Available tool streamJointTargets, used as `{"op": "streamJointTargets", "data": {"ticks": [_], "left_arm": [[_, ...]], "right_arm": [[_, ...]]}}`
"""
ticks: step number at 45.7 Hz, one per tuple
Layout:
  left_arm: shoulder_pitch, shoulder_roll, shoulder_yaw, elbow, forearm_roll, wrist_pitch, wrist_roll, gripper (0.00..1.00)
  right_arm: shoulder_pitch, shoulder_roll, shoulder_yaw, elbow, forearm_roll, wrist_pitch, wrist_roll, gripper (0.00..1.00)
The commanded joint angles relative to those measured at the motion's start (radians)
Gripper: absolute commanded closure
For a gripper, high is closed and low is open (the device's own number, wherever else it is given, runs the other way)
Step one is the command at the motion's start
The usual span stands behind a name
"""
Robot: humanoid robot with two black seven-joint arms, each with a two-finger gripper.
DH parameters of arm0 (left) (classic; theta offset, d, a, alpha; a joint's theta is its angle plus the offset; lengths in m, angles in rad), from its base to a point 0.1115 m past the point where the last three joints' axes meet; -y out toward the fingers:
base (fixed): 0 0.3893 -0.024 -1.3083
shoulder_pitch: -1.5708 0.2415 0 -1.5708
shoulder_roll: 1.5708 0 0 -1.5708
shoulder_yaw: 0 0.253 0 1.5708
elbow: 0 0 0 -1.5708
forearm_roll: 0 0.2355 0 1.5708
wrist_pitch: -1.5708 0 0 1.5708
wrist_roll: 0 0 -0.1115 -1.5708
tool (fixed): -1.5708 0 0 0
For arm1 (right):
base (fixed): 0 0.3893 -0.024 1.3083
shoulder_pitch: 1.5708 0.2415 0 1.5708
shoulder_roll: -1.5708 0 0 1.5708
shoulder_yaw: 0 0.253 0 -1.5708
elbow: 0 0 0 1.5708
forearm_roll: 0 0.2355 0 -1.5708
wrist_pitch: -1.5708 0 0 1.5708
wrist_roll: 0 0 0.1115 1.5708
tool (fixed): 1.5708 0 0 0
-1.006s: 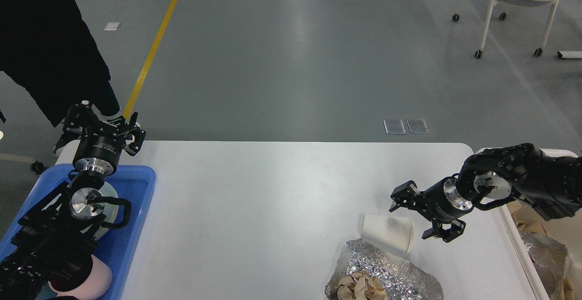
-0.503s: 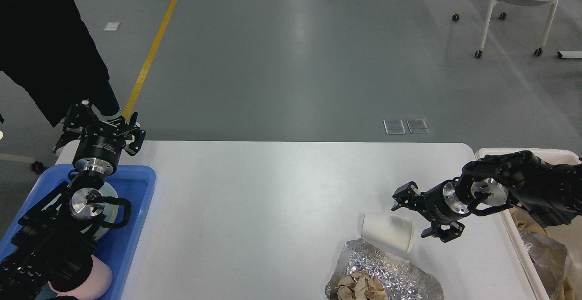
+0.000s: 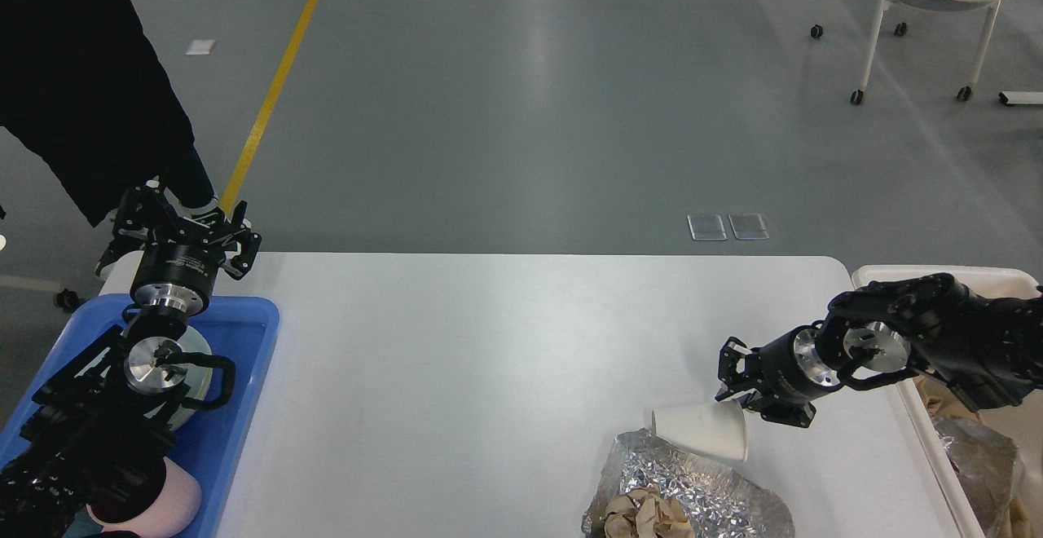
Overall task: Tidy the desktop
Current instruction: 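Close the right gripper on the white paper cup, then lift the white paper cup and carry it over the white bin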
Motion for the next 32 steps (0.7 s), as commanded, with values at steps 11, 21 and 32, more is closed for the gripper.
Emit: {"op": "streamJointTargets", "data": {"ticks": [11, 21, 32], "left_arm": [[0.000, 0.000, 0.000, 0.000, 0.000, 0.000, 0.000, 0.03], [0.000, 0.000, 0.000, 0.000, 0.000, 0.000, 0.000, 0.03], [0.000, 0.000, 0.000, 0.000, 0.000, 0.000, 0.000, 0.03]], "right_arm": [[0.002, 0.005, 0.003, 0.000, 0.000, 0.001, 0.000, 1.00], [0.019, 0.005, 0.008, 0.000, 0.002, 0.001, 0.000, 1.00], [0.157, -0.032, 0.009, 0.023, 0.013, 0.034, -0.002, 1.00]]}}
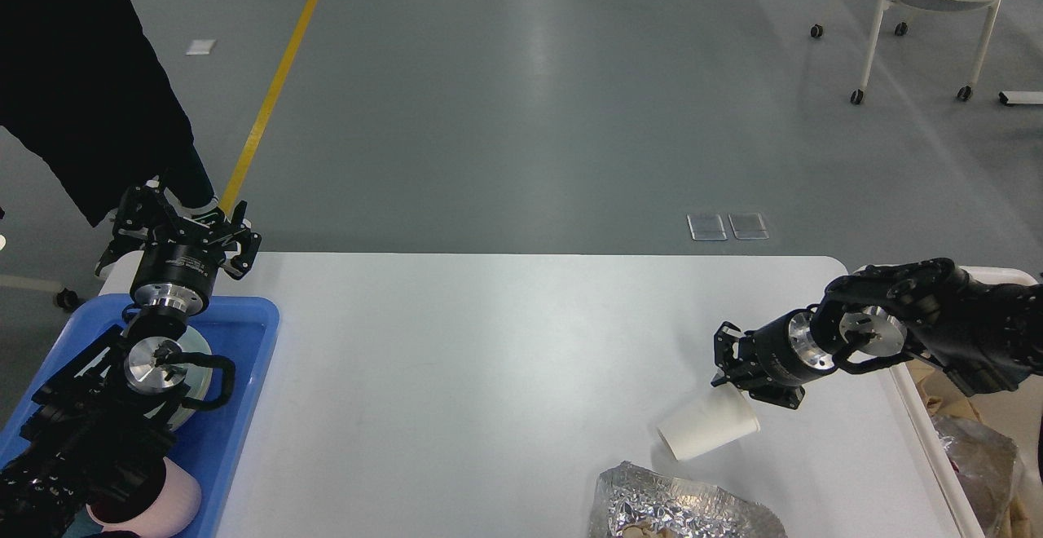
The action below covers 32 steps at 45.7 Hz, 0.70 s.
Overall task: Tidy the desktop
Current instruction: 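Lift the white paper cup and carry it over the white bin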
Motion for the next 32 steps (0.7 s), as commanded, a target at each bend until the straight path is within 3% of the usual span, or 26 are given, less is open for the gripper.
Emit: {"op": "streamJointTargets", "data": {"ticks": [1, 19, 32], "left_arm": [[0.000, 0.000, 0.000, 0.000, 0.000, 0.000, 0.000, 0.03], [0.000, 0.000, 0.002, 0.000, 0.000, 0.000, 0.000, 0.03], [0.000, 0.000, 0.002, 0.000, 0.000, 0.000, 0.000, 0.03]], "right_arm": [[0.102, -0.045, -0.012, 0.018, 0.006, 0.033, -0.001, 1.00], [0.596, -0.257, -0.073, 0.086, 0.006, 0.290, 0.000, 1.00], [0.782, -0.309, -0.102, 0.077, 0.004, 0.318, 0.000, 1.00]]}}
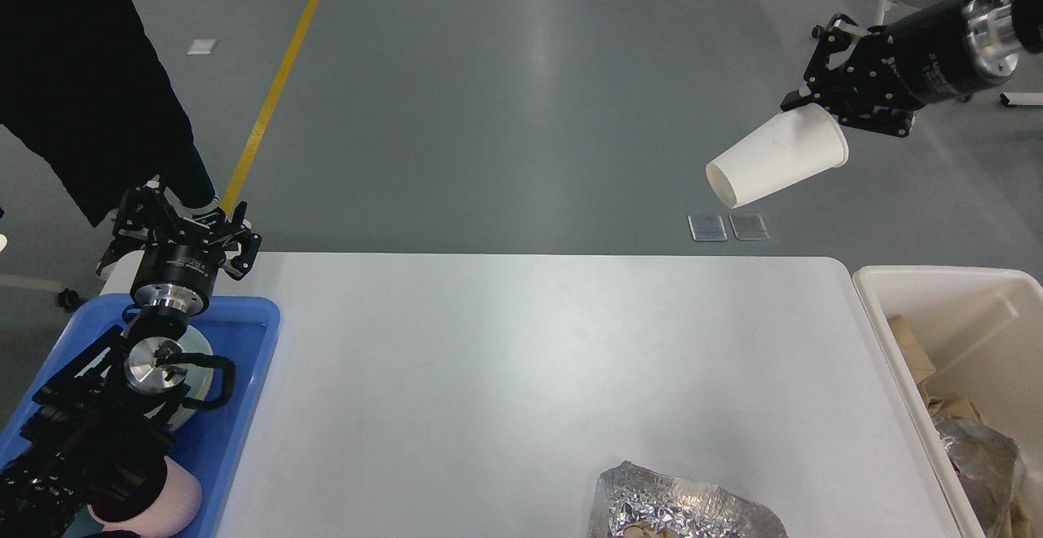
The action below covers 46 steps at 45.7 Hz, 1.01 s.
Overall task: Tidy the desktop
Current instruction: 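Lift the white paper cup and carry it over the white bin, then release the white paper cup into the white bin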
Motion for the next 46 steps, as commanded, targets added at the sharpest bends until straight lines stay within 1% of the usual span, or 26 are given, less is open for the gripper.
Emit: {"op": "streamJointTargets", "data": {"ticks": [1, 7, 12, 16, 20, 23, 24, 30, 32, 37, 38, 39, 41, 42, 43, 44, 46], "left_arm": [[0.000, 0.000, 0.000, 0.000, 0.000, 0.000, 0.000, 0.03], [0.000, 0.000, 0.000, 0.000, 0.000, 0.000, 0.000, 0.03], [0.000, 0.000, 0.000, 0.000, 0.000, 0.000, 0.000, 0.03], [0.000, 0.000, 0.000, 0.000, 0.000, 0.000, 0.000, 0.03], [0.000, 0.000, 0.000, 0.000, 0.000, 0.000, 0.000, 0.03], [0.000, 0.000, 0.000, 0.000, 0.000, 0.000, 0.000, 0.03], [0.000, 0.000, 0.000, 0.000, 0.000, 0.000, 0.000, 0.03], [0.000, 0.000, 0.000, 0.000, 0.000, 0.000, 0.000, 0.03], [0.000, 0.000, 0.000, 0.000, 0.000, 0.000, 0.000, 0.03], [0.000, 0.000, 0.000, 0.000, 0.000, 0.000, 0.000, 0.03], [0.000, 0.000, 0.000, 0.000, 0.000, 0.000, 0.000, 0.03], [0.000, 0.000, 0.000, 0.000, 0.000, 0.000, 0.000, 0.03], [0.000, 0.000, 0.000, 0.000, 0.000, 0.000, 0.000, 0.03], [0.000, 0.000, 0.000, 0.000, 0.000, 0.000, 0.000, 0.03], [0.000, 0.000, 0.000, 0.000, 0.000, 0.000, 0.000, 0.03], [0.000, 0.000, 0.000, 0.000, 0.000, 0.000, 0.000, 0.03], [0.000, 0.000, 0.000, 0.000, 0.000, 0.000, 0.000, 0.03]], "right_arm": [[0.042, -0.017, -0.012, -0.010, -0.003, -0.005, 0.000, 1.00], [-0.007, -0.031, -0.039, -0.079, 0.001, -0.054, 0.000, 1.00], [-0.134, -0.074, -0.039, -0.162, 0.001, -0.123, 0.000, 1.00], [-0.229, -0.115, -0.039, -0.237, 0.001, -0.209, 0.000, 1.00], [-0.354, -0.166, -0.021, -0.280, 0.001, -0.310, 0.000, 1.00], [-0.438, -0.197, -0.006, -0.295, 0.001, -0.392, 0.000, 1.00], [-0.479, -0.209, 0.007, -0.297, 0.001, -0.433, 0.000, 1.00], [-0.657, -0.212, 0.057, -0.298, 0.001, -0.596, 0.001, 1.00], [-0.713, -0.210, 0.082, -0.297, 0.001, -0.634, 0.001, 1.00], [-0.845, -0.204, 0.137, -0.301, 0.000, -0.689, 0.001, 1.00], [-0.869, -0.203, 0.143, -0.304, 0.000, -0.700, 0.001, 0.98], [-0.889, -0.198, 0.149, -0.311, -0.002, -0.709, 0.001, 0.83], [-0.924, -0.188, 0.157, -0.332, -0.005, -0.732, 0.005, 0.41], [-0.935, -0.181, 0.157, -0.344, -0.003, -0.745, 0.006, 0.23], [-0.943, -0.175, 0.159, -0.358, -0.003, -0.752, 0.006, 0.07], [-0.949, -0.171, 0.160, -0.370, -0.002, -0.758, 0.006, 0.00], [-0.955, -0.161, 0.162, -0.378, -0.002, -0.760, 0.006, 0.00]]}}
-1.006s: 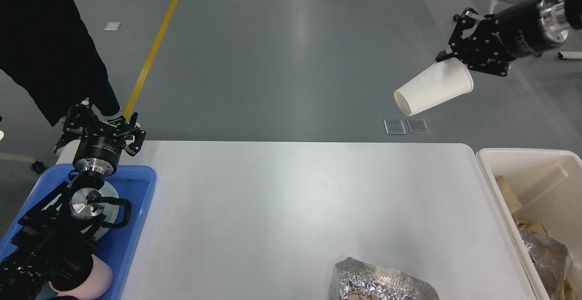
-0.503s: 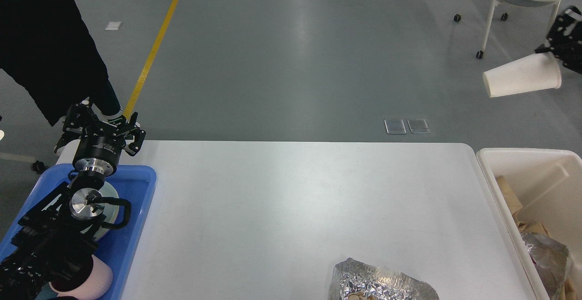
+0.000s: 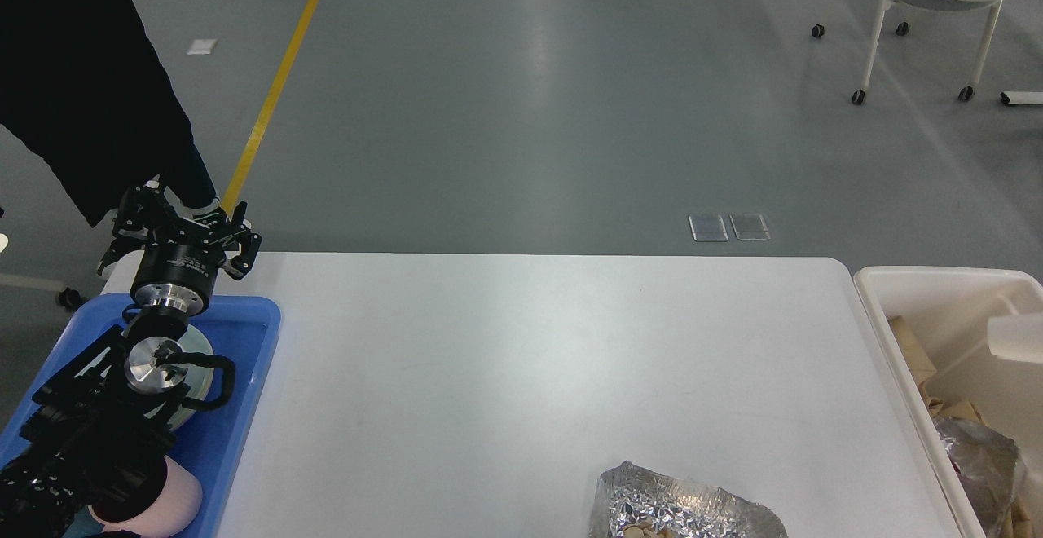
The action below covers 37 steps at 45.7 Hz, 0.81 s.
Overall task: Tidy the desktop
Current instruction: 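Release the white paper cup into the white bin, then bring the right gripper back over the table toward the foil tray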
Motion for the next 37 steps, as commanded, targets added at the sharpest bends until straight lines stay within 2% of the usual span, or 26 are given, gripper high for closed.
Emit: {"op": "streamJointTargets", "data": {"ticks": [1, 10, 16, 20, 26, 37], "left_arm": [[0.000, 0.000, 0.000, 0.000, 0.000, 0.000, 0.000, 0.03], [0.000, 0.000, 0.000, 0.000, 0.000, 0.000, 0.000, 0.03], [0.000, 0.000, 0.000, 0.000, 0.000, 0.000, 0.000, 0.03], [0.000, 0.000, 0.000, 0.000, 0.000, 0.000, 0.000, 0.03], [0.000, 0.000, 0.000, 0.000, 0.000, 0.000, 0.000, 0.03], [0.000, 0.000, 0.000, 0.000, 0.000, 0.000, 0.000, 0.03]], "right_arm": [[-0.042, 0.029, 0.009, -0.041, 0.001, -0.029, 0.002, 0.00], [-0.081, 0.041, 0.008, -0.035, 0.001, -0.027, 0.002, 0.00], [-0.029, 0.069, 0.005, 0.008, 0.002, -0.007, 0.006, 0.00], [0.109, 0.073, 0.002, 0.088, 0.002, 0.005, 0.005, 0.00], [0.343, 0.089, -0.032, 0.222, -0.010, 0.097, 0.003, 0.00], [0.674, 0.248, -0.265, 0.399, -0.010, 0.241, 0.002, 0.00]]}}
